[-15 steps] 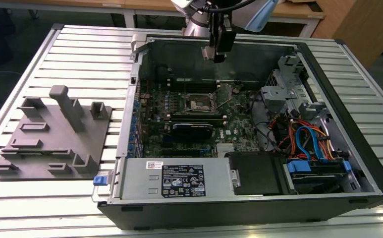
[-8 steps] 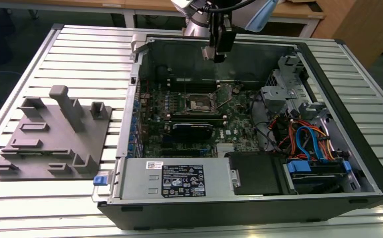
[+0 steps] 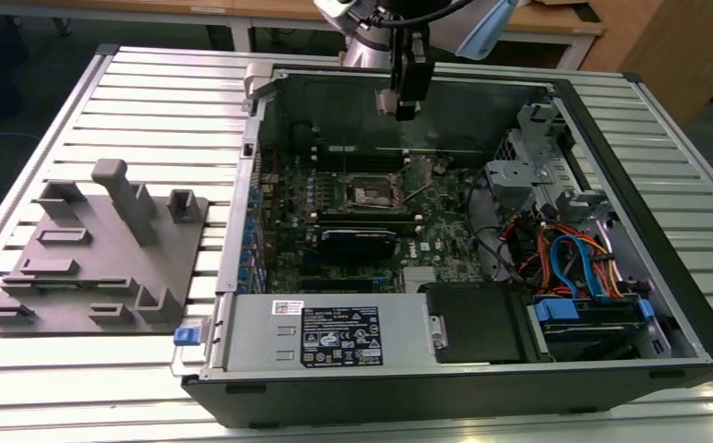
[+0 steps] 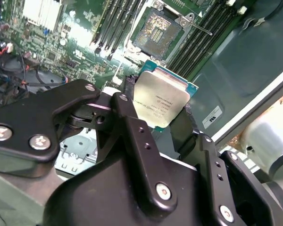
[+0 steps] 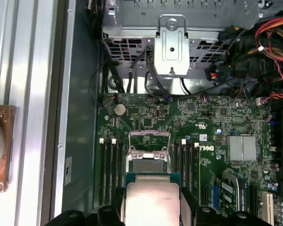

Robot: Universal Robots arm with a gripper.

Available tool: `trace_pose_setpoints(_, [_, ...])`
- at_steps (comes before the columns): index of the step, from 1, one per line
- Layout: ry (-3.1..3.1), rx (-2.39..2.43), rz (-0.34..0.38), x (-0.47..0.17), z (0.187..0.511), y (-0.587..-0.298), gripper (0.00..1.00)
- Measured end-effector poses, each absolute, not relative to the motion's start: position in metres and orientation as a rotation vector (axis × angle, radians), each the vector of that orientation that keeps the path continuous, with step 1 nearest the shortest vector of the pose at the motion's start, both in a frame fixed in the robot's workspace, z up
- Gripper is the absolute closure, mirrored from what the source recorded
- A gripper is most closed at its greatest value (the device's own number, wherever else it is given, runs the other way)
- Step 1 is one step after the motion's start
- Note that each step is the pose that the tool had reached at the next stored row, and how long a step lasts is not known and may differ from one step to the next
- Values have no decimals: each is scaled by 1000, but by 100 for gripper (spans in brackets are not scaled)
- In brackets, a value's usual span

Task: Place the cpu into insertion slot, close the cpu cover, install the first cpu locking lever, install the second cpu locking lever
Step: 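Place the cpu into insertion slot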

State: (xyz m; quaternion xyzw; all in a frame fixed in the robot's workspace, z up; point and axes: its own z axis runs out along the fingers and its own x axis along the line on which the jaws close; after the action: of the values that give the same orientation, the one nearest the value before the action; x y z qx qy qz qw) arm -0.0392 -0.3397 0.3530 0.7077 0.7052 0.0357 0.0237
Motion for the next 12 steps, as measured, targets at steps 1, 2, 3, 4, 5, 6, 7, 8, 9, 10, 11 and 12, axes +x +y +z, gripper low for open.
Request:
trace_pose_setpoints(1, [2174, 2198, 110, -39, 351, -340, 46])
trace_pose_setpoints(2, [2167, 2204, 109, -40, 349, -340, 46])
trace_pose_setpoints(3, [2163, 2208, 109, -40, 348, -340, 46])
trace_pose_setpoints(4, [2160, 2211, 109, -41, 346, -340, 46])
trace_pose_setpoints(5, [2156, 2214, 109, -41, 344, -340, 46])
trace_pose_setpoints(6, [2153, 2217, 108, -41, 342, -340, 46])
trace_pose_setpoints(7, [2150, 2220, 108, -41, 340, -340, 46])
trace_pose_setpoints(8, [2149, 2221, 107, -41, 338, -340, 46])
trace_pose_setpoints(9, [2149, 2222, 106, -41, 337, -340, 46])
trace_pose_setpoints(10, [2149, 2222, 106, -42, 335, -340, 46])
trace_pose_setpoints(11, [2149, 2222, 106, -43, 333, -340, 46])
trace_pose_setpoints(12, [2149, 2222, 106, -45, 332, -340, 46])
